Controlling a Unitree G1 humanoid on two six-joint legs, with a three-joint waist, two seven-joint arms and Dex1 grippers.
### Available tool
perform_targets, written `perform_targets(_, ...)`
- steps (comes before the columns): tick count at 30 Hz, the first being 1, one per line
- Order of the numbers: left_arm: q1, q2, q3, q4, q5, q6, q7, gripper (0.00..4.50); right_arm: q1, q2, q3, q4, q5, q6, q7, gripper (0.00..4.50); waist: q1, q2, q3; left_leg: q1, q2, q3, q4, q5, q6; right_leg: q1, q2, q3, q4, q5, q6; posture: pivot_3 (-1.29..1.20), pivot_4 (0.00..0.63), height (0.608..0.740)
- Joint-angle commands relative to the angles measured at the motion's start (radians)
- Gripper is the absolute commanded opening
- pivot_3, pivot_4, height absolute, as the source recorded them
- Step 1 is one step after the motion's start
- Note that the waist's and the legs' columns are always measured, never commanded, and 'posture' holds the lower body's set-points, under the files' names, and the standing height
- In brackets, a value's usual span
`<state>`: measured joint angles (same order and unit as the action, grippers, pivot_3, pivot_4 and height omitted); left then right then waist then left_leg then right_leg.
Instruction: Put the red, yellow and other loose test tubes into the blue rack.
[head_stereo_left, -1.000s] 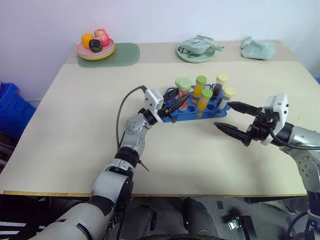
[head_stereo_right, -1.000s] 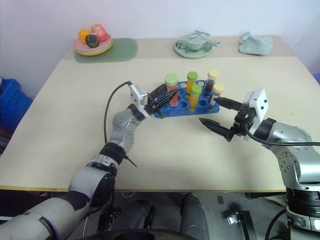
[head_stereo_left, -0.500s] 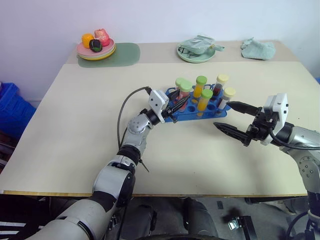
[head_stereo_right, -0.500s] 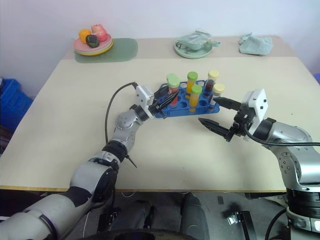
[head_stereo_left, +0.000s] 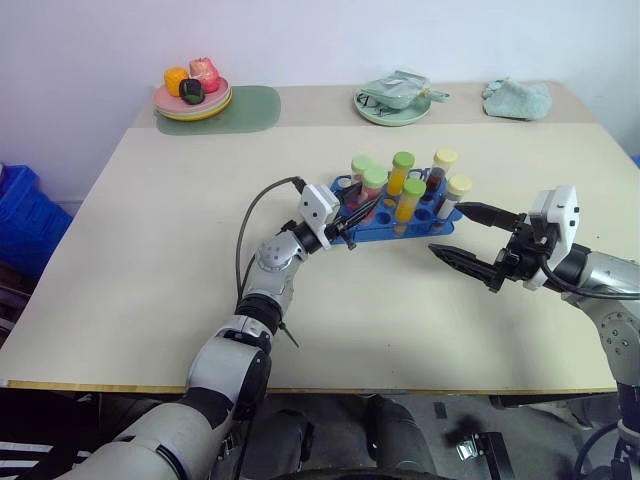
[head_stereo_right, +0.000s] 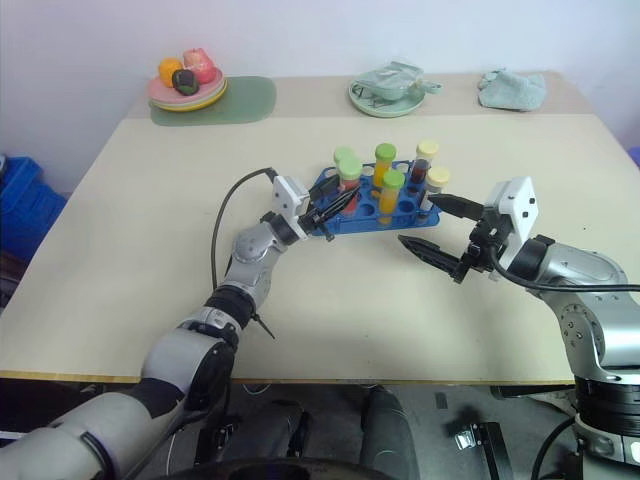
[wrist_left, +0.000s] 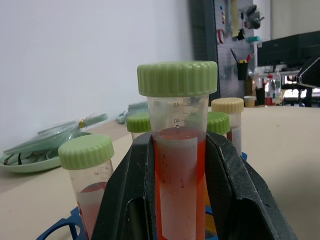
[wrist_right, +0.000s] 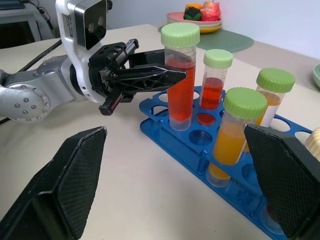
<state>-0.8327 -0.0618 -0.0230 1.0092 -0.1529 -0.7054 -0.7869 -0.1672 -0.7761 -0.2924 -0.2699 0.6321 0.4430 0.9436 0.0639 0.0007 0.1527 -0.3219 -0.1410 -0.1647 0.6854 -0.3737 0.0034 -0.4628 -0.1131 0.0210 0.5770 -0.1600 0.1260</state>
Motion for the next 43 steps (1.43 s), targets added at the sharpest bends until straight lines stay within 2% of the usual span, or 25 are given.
perform_targets(1, 0.016, -0.007, -0.015, -0.034, 0.015, 0.004, -0.002, 0.82, -0.010, -0.020, -0.036, -0.006, 0.001, -0.022, 0.011, 4.50, 0.000, 0.000, 0.000, 0.000, 0.000, 0.000, 0.000, 0.000, 0.000, 0.000, 0.000, 0.000, 0.000, 0.000, 0.000, 0.00, 0.150, 0.740)
perform_targets(8, -0.004, -0.002, 0.022, -0.024, -0.008, 0.087, 0.049, 0.82, -0.007, -0.019, -0.031, 0.009, -0.008, -0.037, 0.021, 4.50, -0.001, 0.000, 0.000, 0.000, 0.000, 0.000, 0.000, 0.000, 0.000, 0.000, 0.000, 0.000, 0.000, 0.000, 0.000, 0.00, 0.150, 0.740)
perform_targets(15, -0.031, 0.002, 0.046, -0.040, -0.037, 0.117, 0.021, 4.20, -0.012, -0.014, -0.025, 0.028, -0.021, -0.052, 0.035, 4.50, -0.001, 0.000, 0.000, 0.000, 0.000, 0.000, 0.000, 0.000, 0.000, 0.000, 0.000, 0.000, 0.000, 0.000, 0.000, 0.00, 0.150, 0.740)
perform_targets(16, -0.025, 0.002, 0.042, -0.057, -0.036, 0.116, 0.015, 4.48, -0.013, -0.013, -0.024, 0.034, -0.023, -0.057, 0.037, 4.50, -0.001, 0.000, 0.000, 0.000, 0.000, 0.000, 0.000, 0.000, 0.000, 0.000, 0.000, 0.000, 0.000, 0.000, 0.000, 0.00, 0.150, 0.740)
perform_targets(20, 0.030, 0.004, 0.028, -0.187, -0.046, 0.158, 0.012, 4.48, -0.014, -0.007, -0.019, 0.052, -0.033, -0.075, 0.045, 4.50, -0.001, 0.000, 0.000, 0.000, 0.000, 0.000, 0.000, 0.000, 0.000, 0.000, 0.000, 0.000, 0.000, 0.000, 0.000, 0.00, 0.150, 0.740)
perform_targets(22, 0.123, 0.033, 0.004, -0.365, -0.037, 0.241, 0.029, 4.48, -0.015, -0.004, -0.017, 0.062, -0.036, -0.083, 0.047, 4.50, -0.003, 0.000, 0.000, 0.000, 0.000, 0.000, 0.000, 0.000, 0.000, 0.000, 0.000, 0.000, 0.000, 0.000, 0.000, 0.00, 0.150, 0.740)
perform_targets(27, 0.348, 0.160, -0.022, -0.833, -0.068, 0.493, 0.048, 4.48, -0.027, 0.008, -0.001, 0.093, -0.046, -0.104, 0.054, 4.50, -0.027, 0.000, 0.000, 0.000, 0.001, 0.000, -0.001, 0.000, 0.000, -0.002, 0.001, 0.001, 0.002, 0.000, 0.000, 0.00, 0.150, 0.740)
perform_targets(31, 0.457, 0.281, 0.007, -1.111, -0.132, 0.676, 0.057, 4.48, -0.054, 0.014, 0.018, 0.122, -0.055, -0.122, 0.072, 4.50, -0.023, 0.001, 0.000, 0.000, 0.001, 0.000, 0.000, 0.000, 0.000, -0.001, 0.001, 0.001, 0.002, 0.000, 0.000, 0.00, 0.150, 0.740)
perform_targets(34, 0.519, 0.434, 0.071, -1.247, -0.298, 0.864, -0.035, 4.48, -0.051, -0.005, 0.011, 0.129, -0.042, -0.119, 0.109, 4.50, -0.025, 0.001, -0.001, 0.000, 0.001, 0.000, 0.000, 0.000, 0.000, -0.001, 0.001, 0.001, 0.002, 0.000, 0.000, 0.00, 0.150, 0.740)
perform_targets(37, 0.607, 0.640, 0.184, -1.287, -0.469, 1.018, -0.197, 4.48, 0.013, -0.040, -0.017, 0.120, -0.029, -0.122, 0.179, 4.50, -0.025, 0.001, -0.001, 0.000, 0.001, 0.000, -0.001, 0.000, 0.000, -0.002, 0.001, 0.001, 0.002, 0.000, -0.001, 0.00, 0.150, 0.740)
perform_targets(40, 0.709, 0.815, 0.277, -1.264, -0.491, 1.002, -0.361, 4.48, 0.077, -0.084, -0.040, 0.119, -0.018, -0.108, 0.246, 4.50, -0.026, 0.002, 0.000, 0.000, 0.001, 0.000, -0.002, 0.000, 0.000, -0.002, 0.002, 0.001, 0.002, 0.000, -0.001, 0.00, 0.150, 0.740)
perform_targets(43, 0.784, 0.913, 0.355, -1.243, -0.526, 1.004, -0.464, 4.48, 0.098, -0.120, -0.051, 0.141, -0.013, -0.107, 0.299, 4.50, -0.024, 0.003, 0.000, 0.001, 0.001, 0.000, -0.002, 0.000, 0.000, -0.001, 0.001, 0.001, 0.002, 0.000, -0.001, 0.00, 0.150, 0.740)
